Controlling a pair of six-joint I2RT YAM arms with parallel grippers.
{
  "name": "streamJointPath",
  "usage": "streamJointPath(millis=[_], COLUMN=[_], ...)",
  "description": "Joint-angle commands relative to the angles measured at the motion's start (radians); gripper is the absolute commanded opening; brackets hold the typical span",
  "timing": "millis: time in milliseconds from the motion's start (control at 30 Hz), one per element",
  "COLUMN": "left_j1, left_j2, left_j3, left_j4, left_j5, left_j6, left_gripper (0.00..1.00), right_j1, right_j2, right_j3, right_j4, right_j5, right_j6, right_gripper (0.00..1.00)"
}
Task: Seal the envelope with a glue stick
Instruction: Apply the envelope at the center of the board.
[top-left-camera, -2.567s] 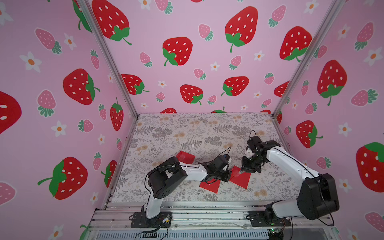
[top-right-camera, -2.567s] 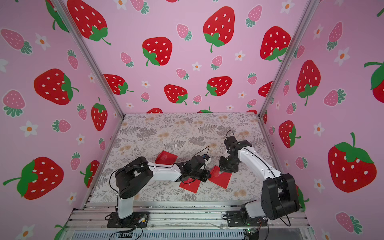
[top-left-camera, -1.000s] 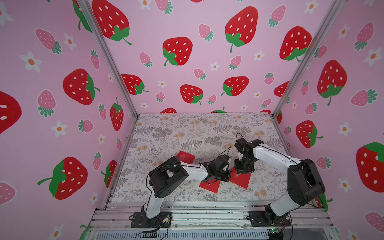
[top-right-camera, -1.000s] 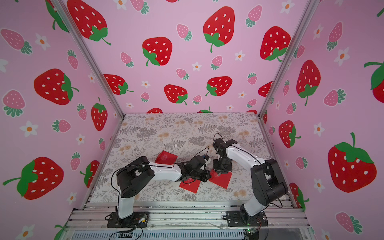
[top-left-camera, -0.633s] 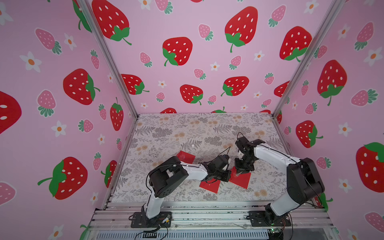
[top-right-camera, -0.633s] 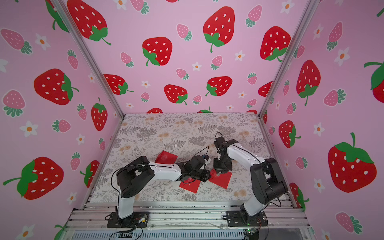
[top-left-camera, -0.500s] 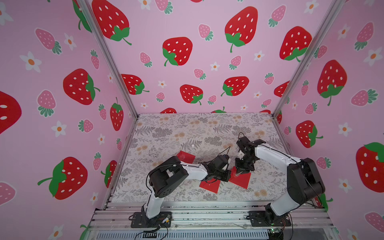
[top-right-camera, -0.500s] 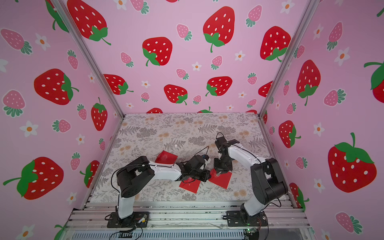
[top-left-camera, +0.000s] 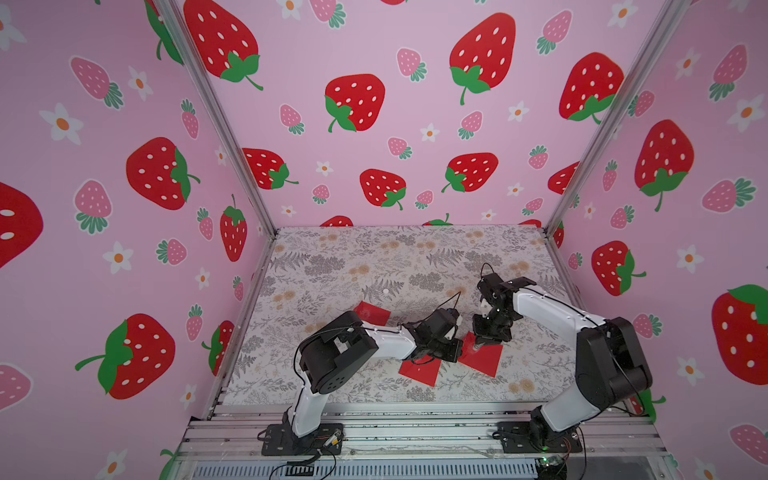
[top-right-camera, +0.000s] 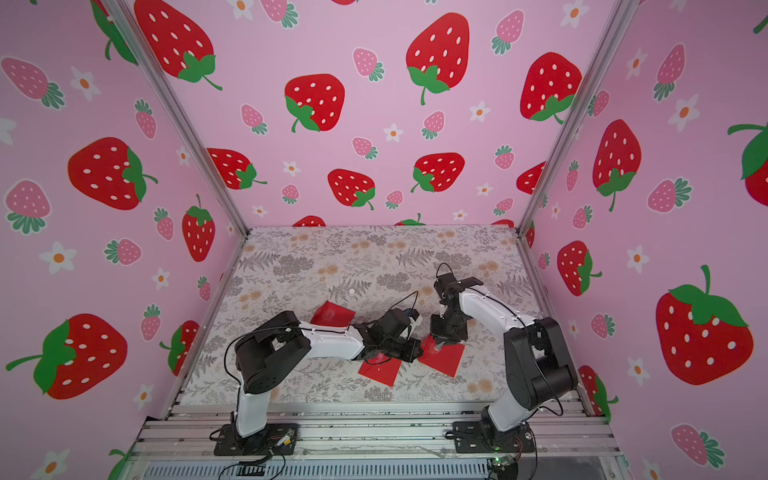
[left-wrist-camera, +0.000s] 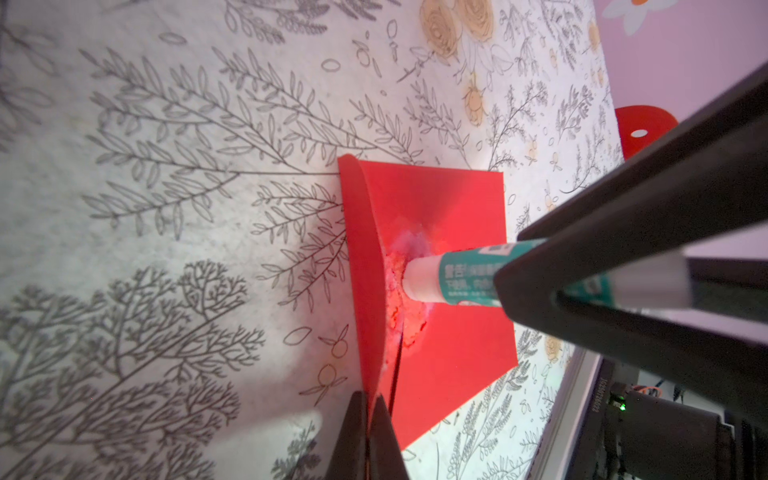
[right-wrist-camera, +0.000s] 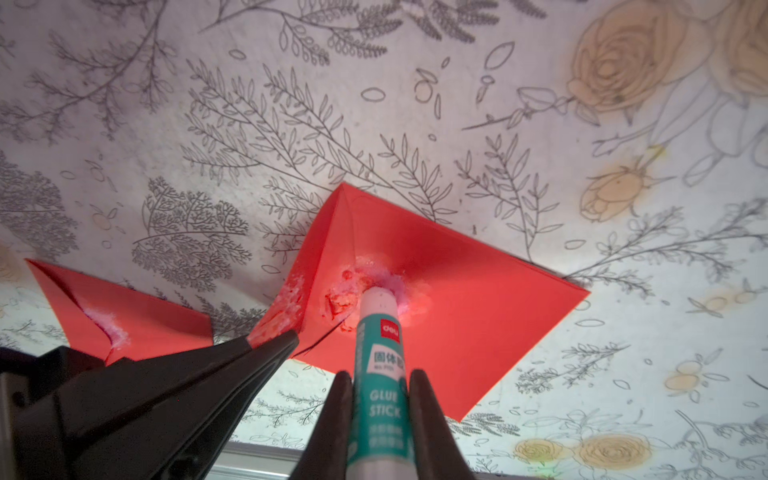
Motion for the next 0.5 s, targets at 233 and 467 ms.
streamJointPath(millis=[233, 467], left_j1=[0.0, 0.001], left_j2=[0.031, 0.027], left_j3=[0.02, 0.015], left_j4=[-0.037, -0.037], left_j5=[-0.008, -0.012], left_j6=[-0.005, -0.006], left_gripper=[0.0, 0.0], right_j1=[0.0, -0.003], right_j2=[0.048, 0.053], right_j3=[-0.034, -0.035], right_j4=[0.136, 0.13], right_j5=[-0.266, -0.226], right_j6=[0.004, 0.004], right_gripper=[0.0, 0.0])
